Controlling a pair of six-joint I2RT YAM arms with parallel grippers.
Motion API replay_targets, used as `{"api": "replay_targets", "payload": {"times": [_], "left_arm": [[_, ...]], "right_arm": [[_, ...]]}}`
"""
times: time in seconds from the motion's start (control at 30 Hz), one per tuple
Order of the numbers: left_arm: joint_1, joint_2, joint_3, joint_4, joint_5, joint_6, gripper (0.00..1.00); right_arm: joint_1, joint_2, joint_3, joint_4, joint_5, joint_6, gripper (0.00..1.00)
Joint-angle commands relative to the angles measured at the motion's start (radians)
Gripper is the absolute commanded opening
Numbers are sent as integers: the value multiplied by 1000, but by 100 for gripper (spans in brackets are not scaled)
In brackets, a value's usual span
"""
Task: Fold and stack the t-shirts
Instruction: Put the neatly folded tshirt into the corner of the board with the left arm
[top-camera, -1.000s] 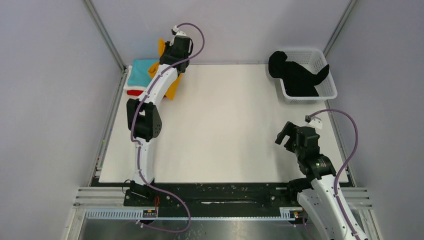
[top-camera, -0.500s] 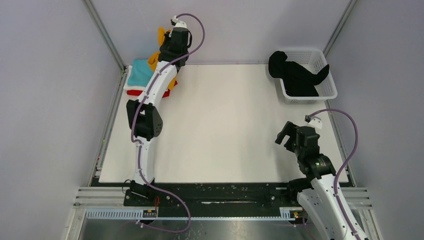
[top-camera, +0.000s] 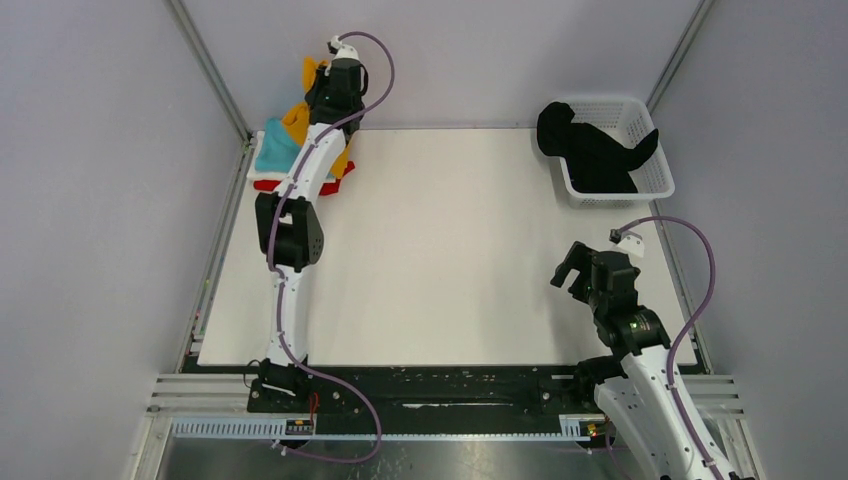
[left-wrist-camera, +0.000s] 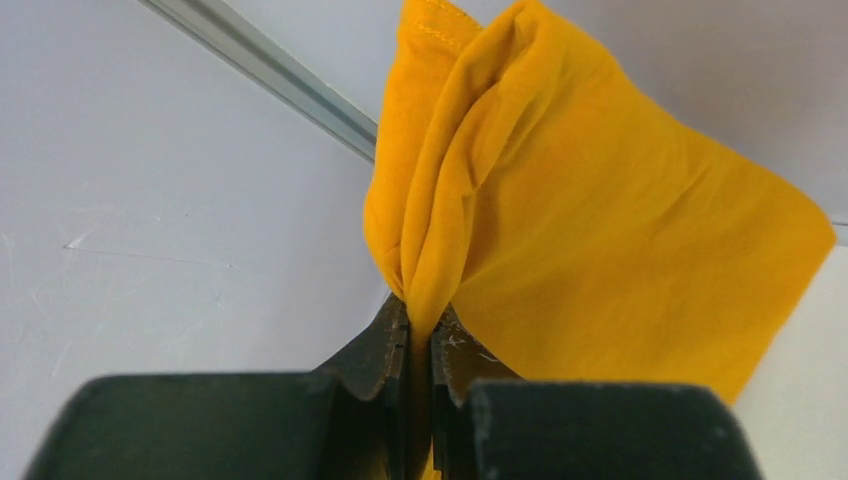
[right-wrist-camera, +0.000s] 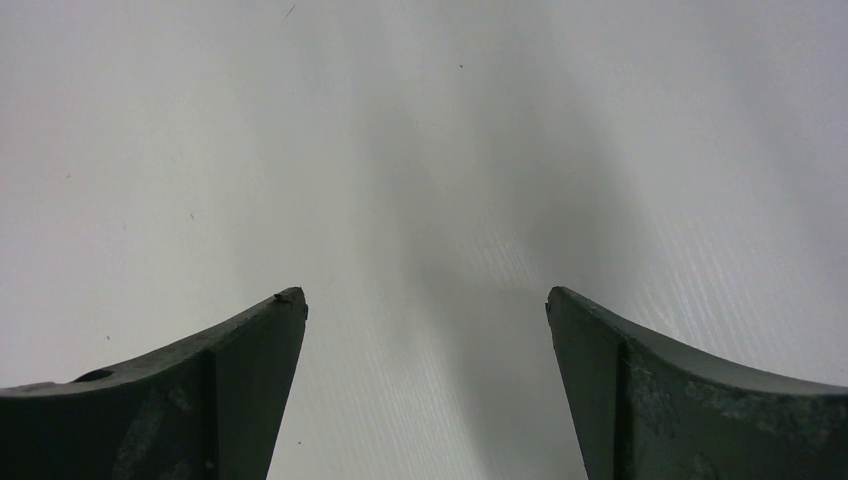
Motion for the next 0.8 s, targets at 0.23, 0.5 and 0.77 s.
{"api": "replay_targets", "payload": {"times": [0.23, 0.5, 0.77], "left_arm": [[114, 47, -33, 269, -19, 93, 0], [161, 92, -27, 265, 25, 61, 0], [193, 131, -21, 294, 41, 43, 19]], "right_arm": [[-2, 35, 1, 24, 67, -5, 99], [-2, 35, 0, 26, 66, -3, 98], [-1, 64, 6, 27, 61, -6, 99]]}}
